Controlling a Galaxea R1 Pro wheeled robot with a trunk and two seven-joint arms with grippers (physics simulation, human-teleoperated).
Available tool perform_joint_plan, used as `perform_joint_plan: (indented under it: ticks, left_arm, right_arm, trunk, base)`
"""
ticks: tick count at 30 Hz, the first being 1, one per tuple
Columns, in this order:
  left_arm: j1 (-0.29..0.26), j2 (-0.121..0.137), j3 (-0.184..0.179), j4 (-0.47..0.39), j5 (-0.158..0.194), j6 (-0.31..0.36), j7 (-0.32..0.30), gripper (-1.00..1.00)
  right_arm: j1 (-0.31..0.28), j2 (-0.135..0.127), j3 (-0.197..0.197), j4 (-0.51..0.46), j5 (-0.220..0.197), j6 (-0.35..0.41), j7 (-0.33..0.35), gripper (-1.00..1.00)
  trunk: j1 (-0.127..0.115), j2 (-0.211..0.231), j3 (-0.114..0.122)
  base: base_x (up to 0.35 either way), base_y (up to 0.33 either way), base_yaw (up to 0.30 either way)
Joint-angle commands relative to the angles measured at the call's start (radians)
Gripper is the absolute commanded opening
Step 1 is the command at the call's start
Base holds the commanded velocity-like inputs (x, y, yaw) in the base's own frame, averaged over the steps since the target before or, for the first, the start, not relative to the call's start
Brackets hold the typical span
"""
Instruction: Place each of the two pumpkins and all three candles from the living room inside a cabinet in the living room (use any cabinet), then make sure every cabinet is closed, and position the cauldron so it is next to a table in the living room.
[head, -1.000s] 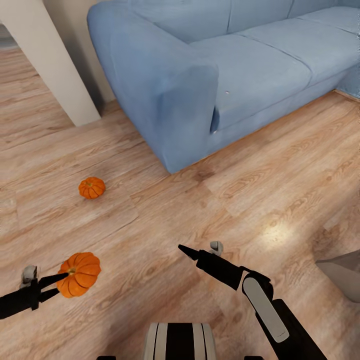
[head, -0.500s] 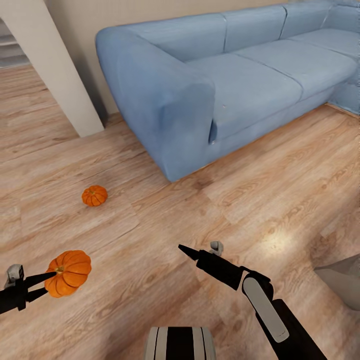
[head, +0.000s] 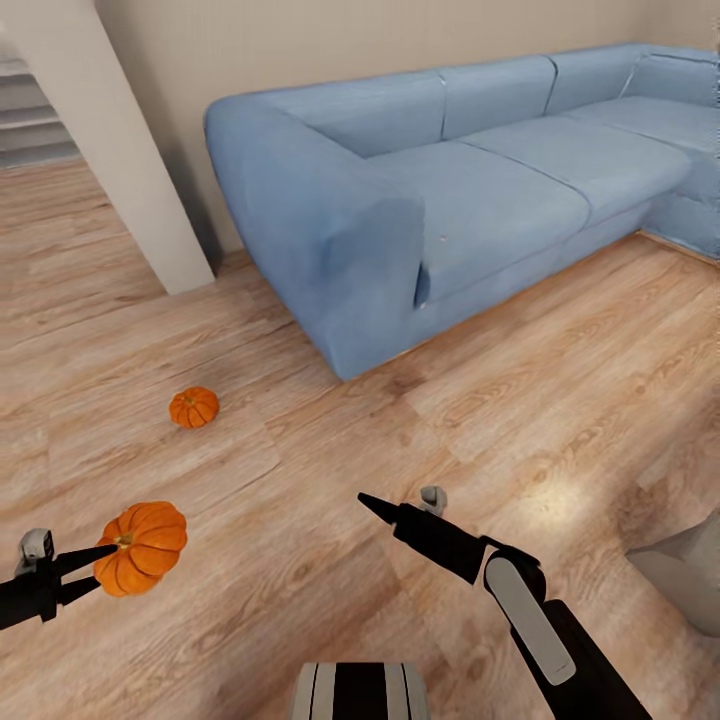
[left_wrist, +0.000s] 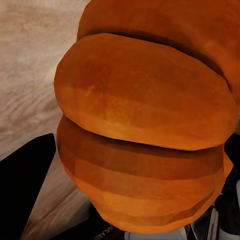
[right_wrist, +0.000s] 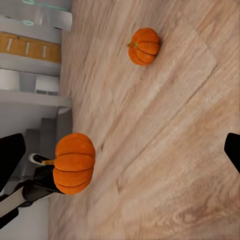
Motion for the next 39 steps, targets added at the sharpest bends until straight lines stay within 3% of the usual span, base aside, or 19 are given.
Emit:
perform_joint_plan:
  ticks: [1, 12, 20, 39]
  left_arm:
    - [-0.001, 0.001, -0.007, 0.001, 0.007, 0.009, -0.003, -1.00]
    - [-0.001, 0.001, -0.007, -0.026, 0.008, 0.009, -0.003, -1.00]
    - [-0.001, 0.002, -0.005, -0.026, 0.011, 0.009, -0.003, -1.00]
    - [-0.001, 0.003, -0.003, -0.015, 0.019, 0.009, -0.004, -1.00]
  right_arm:
    - [0.000, -0.001, 0.001, 0.005, -0.005, 0.003, 0.000, 1.00]
    - [0.000, 0.001, -0.001, 0.010, -0.004, 0.003, -0.011, 1.00]
    - [0.000, 0.002, -0.001, 0.010, -0.004, 0.004, -0.011, 1.00]
    - [-0.001, 0.006, -0.003, 0.017, -0.006, 0.005, -0.012, 1.00]
  trunk:
    - [-0.001, 0.000, 0.003]
    - [-0.006, 0.003, 0.046]
    - [-0.006, 0.003, 0.050]
    - [-0.006, 0.003, 0.069]
  base:
    - [0.000, 0.000, 0.000]
    - [0.000, 0.000, 0.000]
    - [0.000, 0.000, 0.044]
    - [0.000, 0.000, 0.231]
